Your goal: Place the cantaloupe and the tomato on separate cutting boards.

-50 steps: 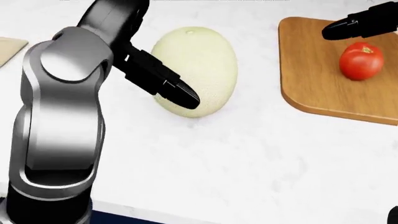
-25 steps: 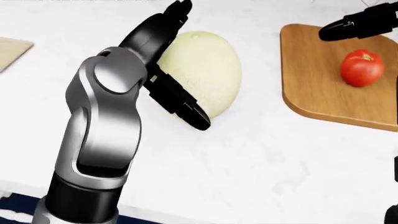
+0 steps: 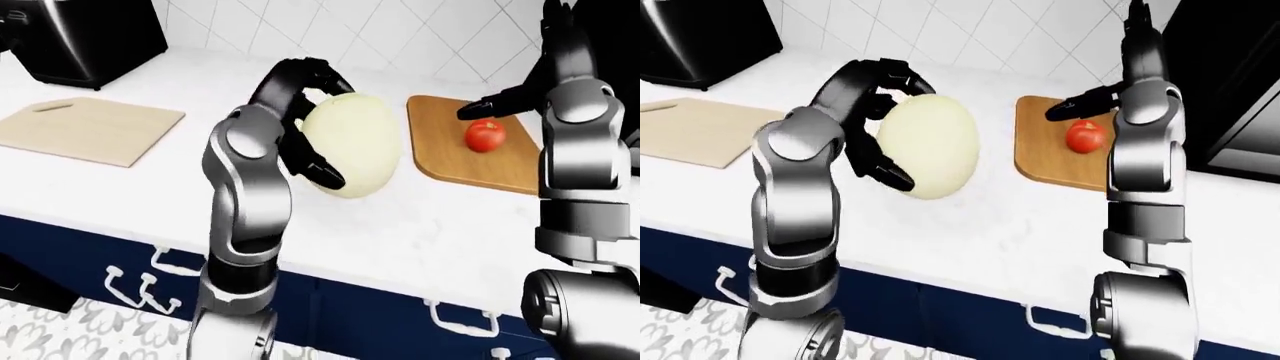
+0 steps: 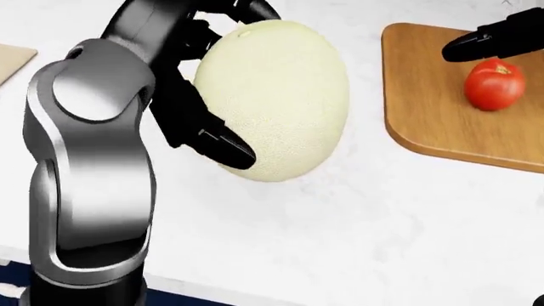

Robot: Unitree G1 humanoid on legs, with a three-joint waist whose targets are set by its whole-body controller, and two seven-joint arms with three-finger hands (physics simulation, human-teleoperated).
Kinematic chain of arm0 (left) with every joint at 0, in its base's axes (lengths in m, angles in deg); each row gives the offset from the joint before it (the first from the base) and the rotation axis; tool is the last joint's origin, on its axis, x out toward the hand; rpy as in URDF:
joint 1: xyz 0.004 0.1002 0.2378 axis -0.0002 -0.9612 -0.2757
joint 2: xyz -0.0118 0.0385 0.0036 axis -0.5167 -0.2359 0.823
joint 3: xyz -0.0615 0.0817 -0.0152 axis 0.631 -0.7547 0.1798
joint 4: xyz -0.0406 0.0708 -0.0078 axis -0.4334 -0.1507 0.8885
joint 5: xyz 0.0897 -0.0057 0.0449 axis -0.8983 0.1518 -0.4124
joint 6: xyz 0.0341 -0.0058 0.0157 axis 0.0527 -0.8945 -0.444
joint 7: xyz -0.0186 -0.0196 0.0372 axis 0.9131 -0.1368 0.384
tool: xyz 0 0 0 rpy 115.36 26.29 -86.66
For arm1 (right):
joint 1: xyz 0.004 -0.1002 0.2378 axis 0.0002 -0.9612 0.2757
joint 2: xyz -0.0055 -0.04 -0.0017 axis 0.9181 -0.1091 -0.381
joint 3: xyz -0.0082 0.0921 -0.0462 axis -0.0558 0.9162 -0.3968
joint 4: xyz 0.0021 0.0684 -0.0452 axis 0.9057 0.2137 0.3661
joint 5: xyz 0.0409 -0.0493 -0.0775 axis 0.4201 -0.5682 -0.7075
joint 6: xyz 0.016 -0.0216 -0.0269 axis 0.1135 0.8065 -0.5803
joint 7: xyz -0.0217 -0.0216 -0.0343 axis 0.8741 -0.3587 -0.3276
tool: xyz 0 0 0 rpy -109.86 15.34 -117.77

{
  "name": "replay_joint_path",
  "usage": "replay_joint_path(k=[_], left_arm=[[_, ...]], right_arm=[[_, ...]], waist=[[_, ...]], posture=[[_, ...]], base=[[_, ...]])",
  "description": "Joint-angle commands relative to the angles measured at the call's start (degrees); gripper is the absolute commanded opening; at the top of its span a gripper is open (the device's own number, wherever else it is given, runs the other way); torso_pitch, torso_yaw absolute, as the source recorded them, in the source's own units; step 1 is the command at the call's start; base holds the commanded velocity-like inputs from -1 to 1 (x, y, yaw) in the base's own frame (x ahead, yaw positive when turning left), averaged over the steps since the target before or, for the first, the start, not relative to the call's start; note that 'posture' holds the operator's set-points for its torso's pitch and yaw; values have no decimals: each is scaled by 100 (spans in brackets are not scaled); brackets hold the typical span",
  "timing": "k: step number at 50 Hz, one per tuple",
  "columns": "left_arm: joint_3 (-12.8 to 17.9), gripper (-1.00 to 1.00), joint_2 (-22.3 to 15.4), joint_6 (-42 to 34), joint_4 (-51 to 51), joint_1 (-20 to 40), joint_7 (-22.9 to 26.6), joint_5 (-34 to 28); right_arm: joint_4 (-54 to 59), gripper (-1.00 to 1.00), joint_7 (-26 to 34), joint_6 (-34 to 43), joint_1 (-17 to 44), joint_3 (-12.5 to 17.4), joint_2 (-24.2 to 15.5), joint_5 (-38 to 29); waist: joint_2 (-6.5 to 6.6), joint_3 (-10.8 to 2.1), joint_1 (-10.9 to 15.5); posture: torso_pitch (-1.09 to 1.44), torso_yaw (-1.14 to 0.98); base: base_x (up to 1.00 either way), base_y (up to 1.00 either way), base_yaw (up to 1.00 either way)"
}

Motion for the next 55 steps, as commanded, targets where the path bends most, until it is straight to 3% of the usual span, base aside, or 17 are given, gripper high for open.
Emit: replay_joint_path(k=[1, 3, 7, 12, 16, 22, 23, 24, 25, 27, 28, 29, 32, 38, 39, 45, 55], left_arm=[[72, -100, -108, -116, -394, 336, -146, 89], [101, -100, -226, -255, -526, 389, -198, 198], [126, -100, -438, -505, -705, 496, -240, 377], [229, -100, -632, -547, -679, 564, -470, 679], [225, -100, -715, -596, -664, 611, -608, 834], [276, -100, -843, -668, -659, 663, -786, 1041], [301, -100, -858, -656, -647, 649, -831, 1091], [341, -100, -871, -657, -641, 648, -880, 1154], [342, -100, -895, -687, -663, 645, -911, 1195], [396, -100, -954, -746, -697, 686, -993, 1285], [413, -100, -988, -781, -722, 699, -1026, 1336], [413, -100, -1016, -795, -733, 692, -1061, 1385], [478, -100, -1142, -866, -821, 665, -1159, 1516], [652, -100, -1420, -1027, -1030, 618, -1302, 1802], [659, -100, -1452, -1052, -1072, 592, -1332, 1856], [682, -100, -1536, -1052, -1144, 493, -1562, 2124], [691, -100, -1584, -958, -1123, 406, -1868, 2415]], right_arm=[[-326, 100, 48, -39, 181, 38, -86, -81], [-424, 100, 110, -9, 139, 27, -68, -123], [-594, 100, 250, 63, 95, 31, -36, -176], [-672, 100, 331, 86, 67, 25, 0, -236], [-830, 100, 390, 142, -12, 29, 38, -274], [-1181, 100, 465, 264, -179, 76, 99, -279], [-1362, 100, 501, 327, -278, 98, 131, -259], [-1529, 100, 534, 400, -372, 144, 172, -204], [-1677, 100, 522, 420, -495, 211, 209, -133], [-2102, 100, 473, 443, -804, 395, 311, 127], [-2354, 100, 436, 486, -916, 469, 346, 268], [-2503, 100, 435, 514, -984, 473, 334, 374], [-3200, 100, 293, 612, -1370, 605, 433, 731], [-3784, 100, 40, 481, -1888, 539, 570, 1007], [-3848, 100, 15, 520, -1891, 537, 584, 1029], [-4032, 100, -168, 529, -1966, 601, 632, 1193], [-3955, 100, -333, 291, -2095, 525, 683, 1335]], waist=[[-24, -197, 8], [73, -373, -36], [227, -438, -80], [356, -468, -84], [590, -438, -125], [468, -438, -237], [357, -502, -216], [203, -176, -149], [133, -20, -67], [-152, 18, 25], [-473, -58, 74], [-190, 140, -30], [-255, -119, 24], [-87, -49, -50], [-22, -160, -59], [-76, -240, -150], [168, -237, -290]], posture=[[0, 0], [0, 0], [0, 0], [0, 0], [0, 0], [0, 0], [0, 0], [0, 0], [0, 0], [0, 0], [0, 0], [0, 0], [0, 0], [0, 0], [0, 0], [0, 0], [0, 0]], base=[[-2, 0, 0], [-16, 0, 0], [-38, 0, 0], [-72, 0, 0], [-84, 0, 0], [-80, 0, 0], [-11, 0, 0], [0, 0, 0], [0, 0, 0], [0, 0, 0], [0, 0, 0], [0, 0, 0], [0, 0, 0], [0, 0, 0], [0, 18, 0], [0, 62, 0], [0, 80, 0]])
